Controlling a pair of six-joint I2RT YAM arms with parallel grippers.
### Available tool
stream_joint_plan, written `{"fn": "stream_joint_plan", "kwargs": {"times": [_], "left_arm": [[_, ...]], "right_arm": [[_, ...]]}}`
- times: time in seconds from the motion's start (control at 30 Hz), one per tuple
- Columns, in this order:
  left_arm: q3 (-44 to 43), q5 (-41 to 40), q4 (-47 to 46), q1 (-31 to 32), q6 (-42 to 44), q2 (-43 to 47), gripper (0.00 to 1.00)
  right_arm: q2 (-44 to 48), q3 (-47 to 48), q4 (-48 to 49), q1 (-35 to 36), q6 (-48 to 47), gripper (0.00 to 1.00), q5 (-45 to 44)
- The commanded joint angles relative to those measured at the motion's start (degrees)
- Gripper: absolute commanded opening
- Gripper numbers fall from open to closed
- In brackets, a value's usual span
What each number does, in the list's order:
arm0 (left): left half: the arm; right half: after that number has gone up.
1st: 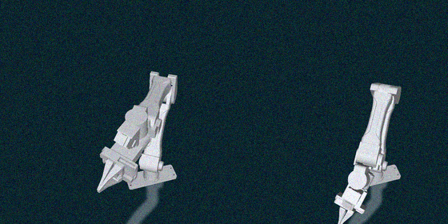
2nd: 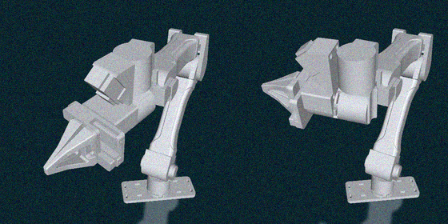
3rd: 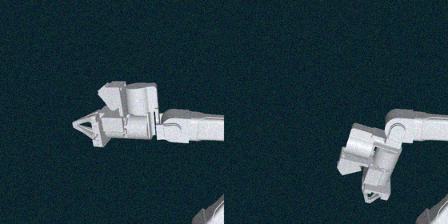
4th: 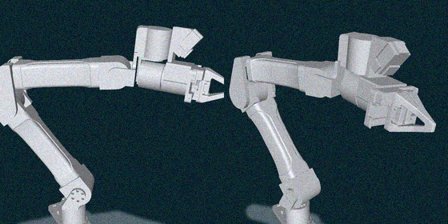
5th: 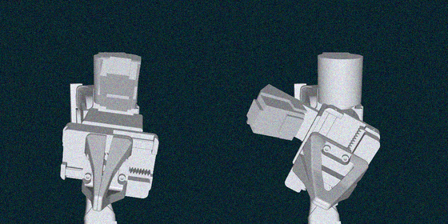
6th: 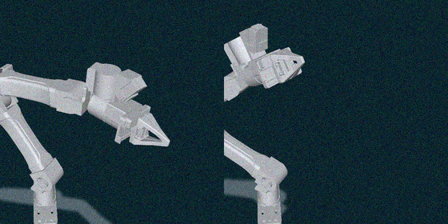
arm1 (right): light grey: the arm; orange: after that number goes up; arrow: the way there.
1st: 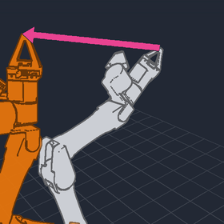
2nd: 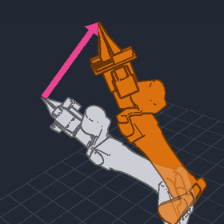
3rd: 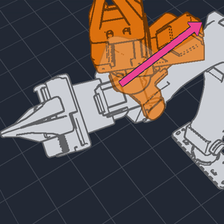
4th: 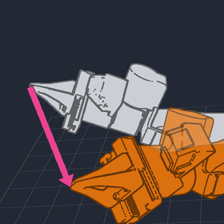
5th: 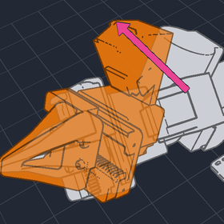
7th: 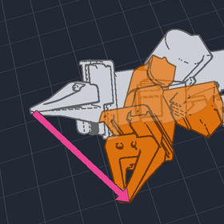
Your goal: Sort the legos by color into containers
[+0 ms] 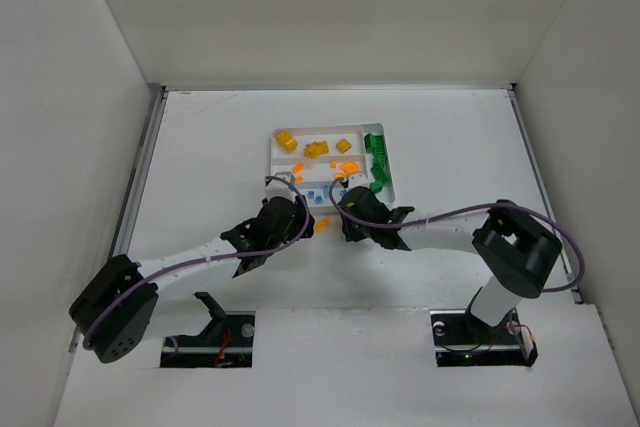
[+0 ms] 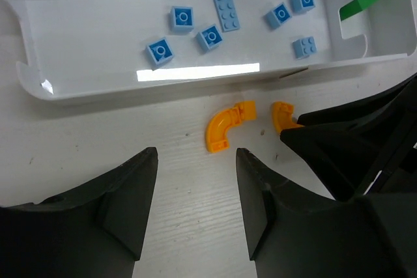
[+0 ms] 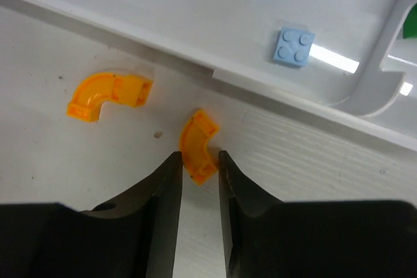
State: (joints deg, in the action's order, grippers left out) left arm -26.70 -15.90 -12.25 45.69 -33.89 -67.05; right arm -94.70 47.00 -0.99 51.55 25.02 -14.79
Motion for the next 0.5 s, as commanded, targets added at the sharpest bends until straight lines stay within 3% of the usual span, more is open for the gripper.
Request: {"fn": "stream_joint_plan", "kwargs": {"times": [0.0, 0.33, 0.47], "left_arm": [[-0.4, 0.6, -0.7, 1.2, -0.6, -1.2, 0.5], [-2.8, 0.7, -3.3, 3.7, 1.1, -8.6, 0.51], [-3.6, 0.5, -4.5, 3.3, 2.0, -10.4, 0.5]], "right_arm": [[2.9, -2.4, -1.4, 1.0, 2.6, 0.27, 0.2], [11.5, -0.3, -4.8, 0.5, 4.1, 0.26, 0.5], [10.3, 4.1, -4.2, -2.5, 2.4, 0.26, 2.1]]}}
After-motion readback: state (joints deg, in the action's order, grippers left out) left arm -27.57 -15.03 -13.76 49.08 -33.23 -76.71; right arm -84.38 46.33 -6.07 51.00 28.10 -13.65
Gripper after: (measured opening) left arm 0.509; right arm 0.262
